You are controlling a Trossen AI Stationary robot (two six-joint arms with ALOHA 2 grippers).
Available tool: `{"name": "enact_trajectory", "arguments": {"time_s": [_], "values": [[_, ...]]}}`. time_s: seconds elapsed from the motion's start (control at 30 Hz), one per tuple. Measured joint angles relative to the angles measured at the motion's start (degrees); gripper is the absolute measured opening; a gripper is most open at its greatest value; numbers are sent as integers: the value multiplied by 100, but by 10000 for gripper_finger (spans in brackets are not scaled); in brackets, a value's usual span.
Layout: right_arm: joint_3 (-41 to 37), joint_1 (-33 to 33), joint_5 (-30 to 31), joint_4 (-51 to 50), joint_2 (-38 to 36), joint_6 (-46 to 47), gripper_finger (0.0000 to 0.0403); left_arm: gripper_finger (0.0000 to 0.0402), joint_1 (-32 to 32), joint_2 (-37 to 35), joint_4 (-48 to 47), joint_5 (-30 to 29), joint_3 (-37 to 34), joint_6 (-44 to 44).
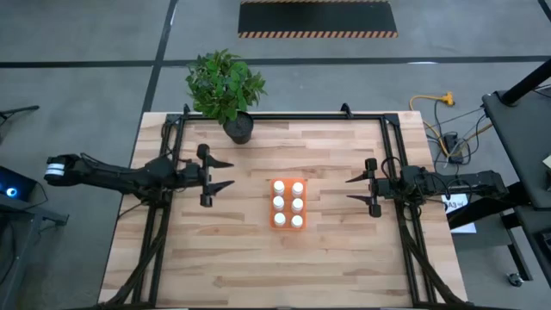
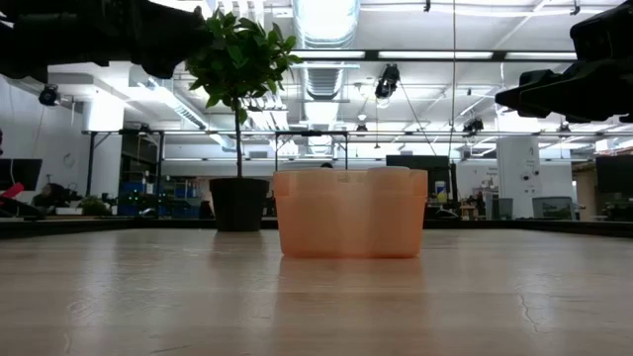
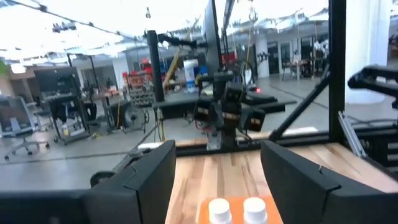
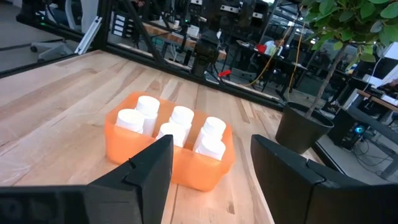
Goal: Pick and place pill bottles into a basket
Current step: Return to Home Position
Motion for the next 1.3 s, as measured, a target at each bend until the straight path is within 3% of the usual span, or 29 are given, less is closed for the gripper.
{"name": "enact_trajectory", "arguments": {"time_s": [0.67, 0.83, 0.93, 1.3], "values": [[0, 0, 2, 0, 2, 0, 206, 218, 0, -2944, -396, -15, -1042, 148], [0, 0, 2, 2, 2, 1, 206, 218, 0, -3653, -1386, -15, -1065, 140], [0, 2, -1, 1, 0, 0, 206, 218, 0, -3627, -2078, -15, -1083, 148], [0, 1, 0, 2, 2, 1, 206, 218, 0, -3367, -2880, -15, -1058, 196]]}}
